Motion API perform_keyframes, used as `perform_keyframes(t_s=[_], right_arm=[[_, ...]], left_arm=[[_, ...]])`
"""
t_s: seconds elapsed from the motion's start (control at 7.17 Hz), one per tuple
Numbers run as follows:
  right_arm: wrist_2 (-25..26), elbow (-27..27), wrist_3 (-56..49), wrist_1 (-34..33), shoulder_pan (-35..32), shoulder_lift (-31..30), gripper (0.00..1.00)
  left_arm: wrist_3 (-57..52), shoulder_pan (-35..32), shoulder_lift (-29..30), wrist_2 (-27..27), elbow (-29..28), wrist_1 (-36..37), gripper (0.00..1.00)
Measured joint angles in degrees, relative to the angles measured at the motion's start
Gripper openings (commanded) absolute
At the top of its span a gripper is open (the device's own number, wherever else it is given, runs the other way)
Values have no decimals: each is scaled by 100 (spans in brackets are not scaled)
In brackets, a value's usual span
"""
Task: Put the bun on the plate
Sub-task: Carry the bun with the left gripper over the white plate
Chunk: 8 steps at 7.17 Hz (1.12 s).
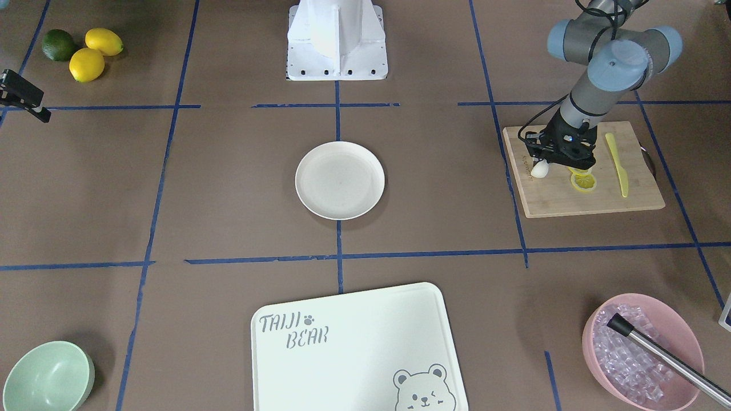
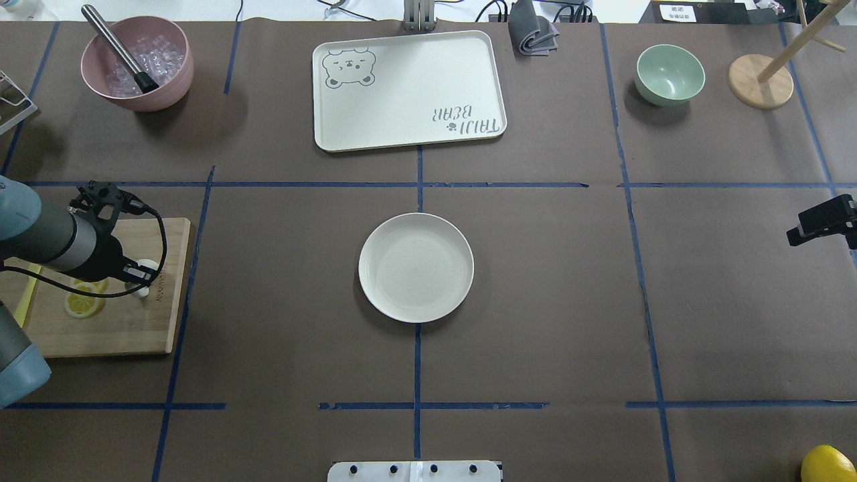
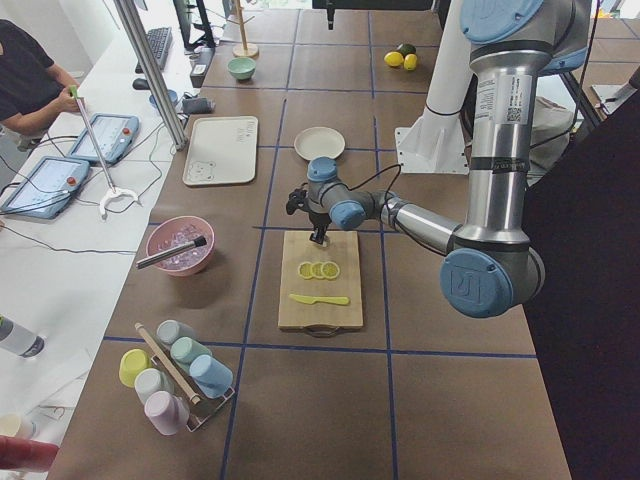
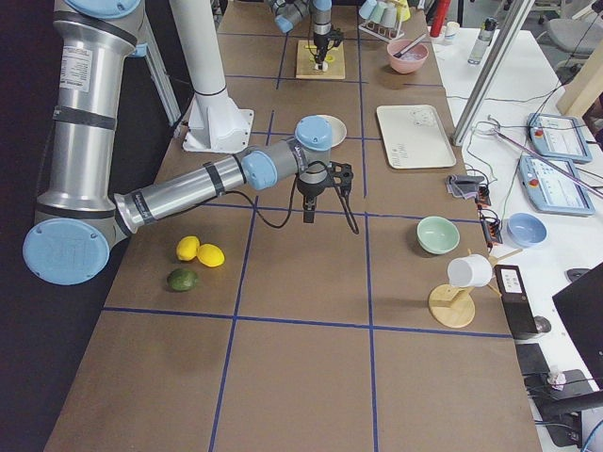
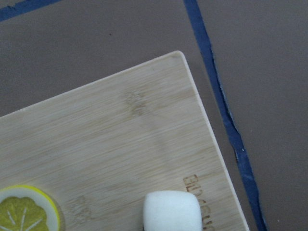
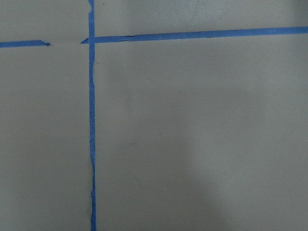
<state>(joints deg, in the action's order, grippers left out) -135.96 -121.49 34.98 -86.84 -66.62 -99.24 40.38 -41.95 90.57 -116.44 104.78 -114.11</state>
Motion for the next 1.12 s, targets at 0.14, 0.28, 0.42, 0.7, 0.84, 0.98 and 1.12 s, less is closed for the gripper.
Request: perform_keyframes(t_s=[0.14,0.28,0.42,0.7,0.84,0.98,1.12], right_arm=[[5,-2,-2,0,-1,-7,100],[7,-5,-6,2,-8,-15,100],[8,-4,-8,6,-13,-20,100],[22,6,-14,7,-20,-30,100],[30,22,-41,4,-26,-35,100],[33,40,-94,3,-36,-50,100],[33,44,-128,6,-47,-72,100]], left_arm=[[94,-1,0,-28,207,20,19],[397,0,90,-85,441,40,19],[951,37,396,-141,575,61,20],[2334,544,1381,-98,575,232,21],[2845,856,1940,94,528,557,22],[3207,1171,2501,436,416,955,23],[3507,1469,3028,812,138,1213,23]])
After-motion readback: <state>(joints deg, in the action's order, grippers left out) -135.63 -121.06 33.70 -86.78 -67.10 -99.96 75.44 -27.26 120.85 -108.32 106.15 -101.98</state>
